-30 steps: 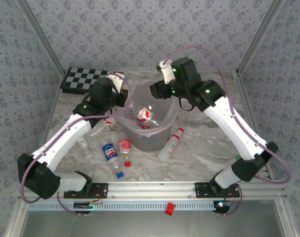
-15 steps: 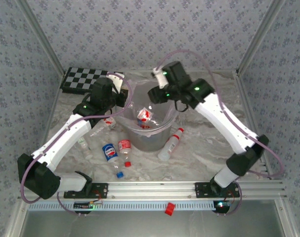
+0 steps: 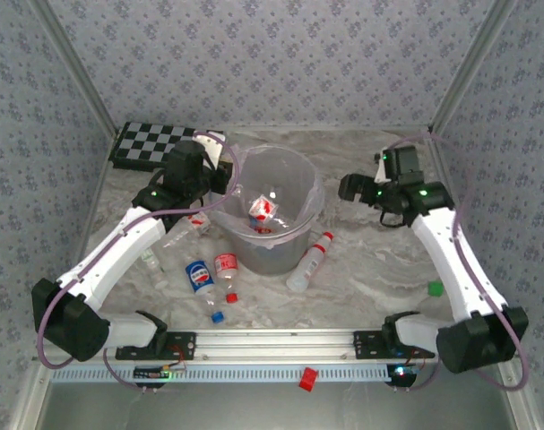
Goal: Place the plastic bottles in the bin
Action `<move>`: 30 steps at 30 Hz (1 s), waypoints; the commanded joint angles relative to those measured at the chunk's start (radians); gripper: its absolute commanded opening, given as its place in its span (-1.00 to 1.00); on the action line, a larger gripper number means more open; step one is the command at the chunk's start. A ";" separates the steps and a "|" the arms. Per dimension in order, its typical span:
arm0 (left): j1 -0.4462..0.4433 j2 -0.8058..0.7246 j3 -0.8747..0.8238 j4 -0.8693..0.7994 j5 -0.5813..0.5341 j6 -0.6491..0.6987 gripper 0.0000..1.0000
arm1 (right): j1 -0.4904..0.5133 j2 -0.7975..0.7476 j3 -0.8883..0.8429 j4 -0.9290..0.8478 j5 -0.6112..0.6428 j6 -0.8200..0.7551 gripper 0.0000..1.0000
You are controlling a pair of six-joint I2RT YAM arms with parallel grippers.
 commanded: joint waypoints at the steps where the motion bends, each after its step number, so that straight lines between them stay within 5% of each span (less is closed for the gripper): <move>1: 0.006 0.044 -0.006 -0.069 0.006 -0.016 -0.53 | 0.002 0.002 -0.101 0.048 -0.105 0.107 1.00; 6: 0.006 0.039 0.000 -0.078 0.007 -0.015 -0.53 | 0.010 0.012 -0.252 0.216 -0.096 0.357 1.00; 9: 0.005 0.037 0.001 -0.079 0.011 -0.018 -0.53 | 0.037 0.067 -0.279 0.262 -0.083 0.461 0.83; 17: 0.005 0.035 0.001 -0.081 -0.003 -0.014 -0.53 | 0.098 0.304 -0.194 0.209 -0.135 0.451 0.71; 30: 0.005 0.027 0.003 -0.082 -0.006 -0.008 -0.53 | 0.217 0.471 -0.177 0.289 -0.114 0.569 0.56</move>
